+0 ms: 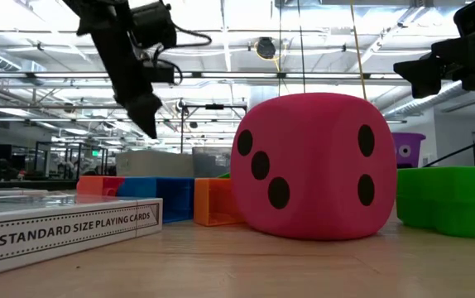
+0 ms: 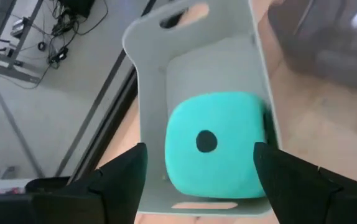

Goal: Pick & Place Toys
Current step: Put the red die into the gray bin

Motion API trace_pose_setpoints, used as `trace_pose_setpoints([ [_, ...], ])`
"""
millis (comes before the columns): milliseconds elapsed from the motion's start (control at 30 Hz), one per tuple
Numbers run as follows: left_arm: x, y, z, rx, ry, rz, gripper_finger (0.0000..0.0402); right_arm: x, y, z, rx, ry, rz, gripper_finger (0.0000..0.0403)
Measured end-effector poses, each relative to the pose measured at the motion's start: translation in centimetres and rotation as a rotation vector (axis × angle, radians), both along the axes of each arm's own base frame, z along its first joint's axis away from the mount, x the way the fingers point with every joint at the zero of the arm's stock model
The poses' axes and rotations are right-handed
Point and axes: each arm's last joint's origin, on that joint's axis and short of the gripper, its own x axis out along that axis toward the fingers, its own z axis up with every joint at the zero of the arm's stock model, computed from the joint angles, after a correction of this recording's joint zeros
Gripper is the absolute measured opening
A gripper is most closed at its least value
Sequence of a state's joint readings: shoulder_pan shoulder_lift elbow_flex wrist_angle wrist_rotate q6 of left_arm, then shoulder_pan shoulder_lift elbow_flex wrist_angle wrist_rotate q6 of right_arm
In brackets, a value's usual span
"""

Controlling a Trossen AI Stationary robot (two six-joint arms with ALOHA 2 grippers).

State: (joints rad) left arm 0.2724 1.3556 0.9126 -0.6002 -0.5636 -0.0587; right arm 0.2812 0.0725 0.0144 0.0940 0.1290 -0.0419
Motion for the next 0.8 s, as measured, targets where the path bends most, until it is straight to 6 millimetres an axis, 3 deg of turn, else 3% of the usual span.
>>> trace_pose_setpoints([
  [133, -1.0, -0.6, 1.6, -0.074, -0.144, -0.051, 0.0296, 0.0, 0.0, 0.0, 0.000, 0.000, 0.000, 0.0267],
  [367, -4.6, -3.1, 3.5, -0.175, -0.516, -0.183, 0.0296, 0.0, 0.0, 0.0, 0.000, 0.000, 0.000, 0.0268],
  [600, -7.8, -6.2, 1.7, -0.218, -0.890, -0.392, 0.0296, 0.0, 0.0, 0.0, 0.000, 0.000, 0.000, 0.0267],
  [800, -9.0, -7.4, 0.3, -0.232, -1.021, -0.495, 0.0296, 0.0, 0.0, 0.1, 0.005, -0.008, -0.004, 0.0267],
])
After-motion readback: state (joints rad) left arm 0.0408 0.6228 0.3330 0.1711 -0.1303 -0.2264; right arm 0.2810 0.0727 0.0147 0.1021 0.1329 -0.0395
